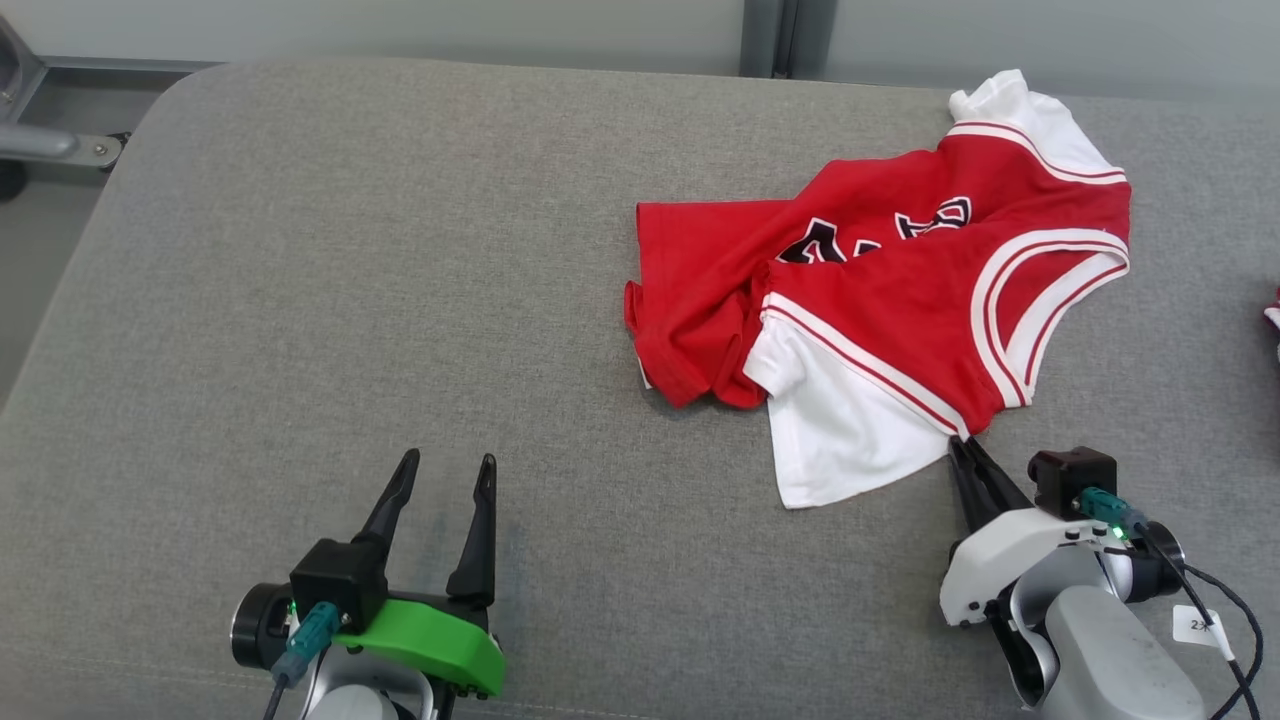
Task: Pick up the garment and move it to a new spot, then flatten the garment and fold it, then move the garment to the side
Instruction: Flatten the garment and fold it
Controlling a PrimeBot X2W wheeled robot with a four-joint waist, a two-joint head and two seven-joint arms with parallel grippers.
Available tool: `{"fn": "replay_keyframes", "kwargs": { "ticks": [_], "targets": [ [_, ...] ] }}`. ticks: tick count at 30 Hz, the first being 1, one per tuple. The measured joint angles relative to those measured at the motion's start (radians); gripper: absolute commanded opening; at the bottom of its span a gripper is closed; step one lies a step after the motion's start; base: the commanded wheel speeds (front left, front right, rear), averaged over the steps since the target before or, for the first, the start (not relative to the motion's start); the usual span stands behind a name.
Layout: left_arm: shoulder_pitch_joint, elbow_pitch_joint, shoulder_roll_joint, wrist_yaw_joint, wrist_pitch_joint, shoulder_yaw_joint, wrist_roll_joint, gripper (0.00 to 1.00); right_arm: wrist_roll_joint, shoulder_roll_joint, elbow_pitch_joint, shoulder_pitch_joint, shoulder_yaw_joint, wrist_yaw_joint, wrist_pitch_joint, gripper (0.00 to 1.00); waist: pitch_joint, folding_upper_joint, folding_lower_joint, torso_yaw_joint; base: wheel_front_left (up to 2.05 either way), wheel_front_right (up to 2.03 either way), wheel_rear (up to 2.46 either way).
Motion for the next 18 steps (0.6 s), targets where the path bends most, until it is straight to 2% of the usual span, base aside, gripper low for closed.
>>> {"fn": "replay_keyframes", "kwargs": {
  "ticks": [6, 15, 17, 18],
  "targets": [
    [0.013, 0.005, 0.000, -0.006, 0.000, -0.010, 0.001, 1.00, 0.009, -0.011, -0.041, 0.068, -0.059, 0.000, 0.001, 0.00, -0.027, 0.0000, 0.0000, -0.022, 0.00, 0.00, 0.00],
    [0.032, 0.019, 0.000, -0.012, 0.000, -0.021, 0.001, 1.00, 0.013, -0.063, -0.071, 0.175, -0.119, 0.000, 0.001, 0.00, -0.066, 0.0000, 0.0000, -0.093, 0.00, 0.00, 0.00],
    [0.032, 0.021, 0.000, -0.013, 0.000, -0.021, 0.000, 1.00, 0.012, -0.066, -0.073, 0.178, -0.123, 0.000, 0.001, 0.35, -0.070, 0.0000, 0.0000, -0.102, 0.00, 0.00, 0.00],
    [0.032, 0.024, 0.000, -0.013, 0.000, -0.022, 0.000, 1.00, 0.012, -0.068, -0.076, 0.179, -0.128, 0.000, 0.001, 0.98, -0.073, 0.0000, 0.0000, -0.111, 0.00, 0.00, 0.00]
  ]
}}
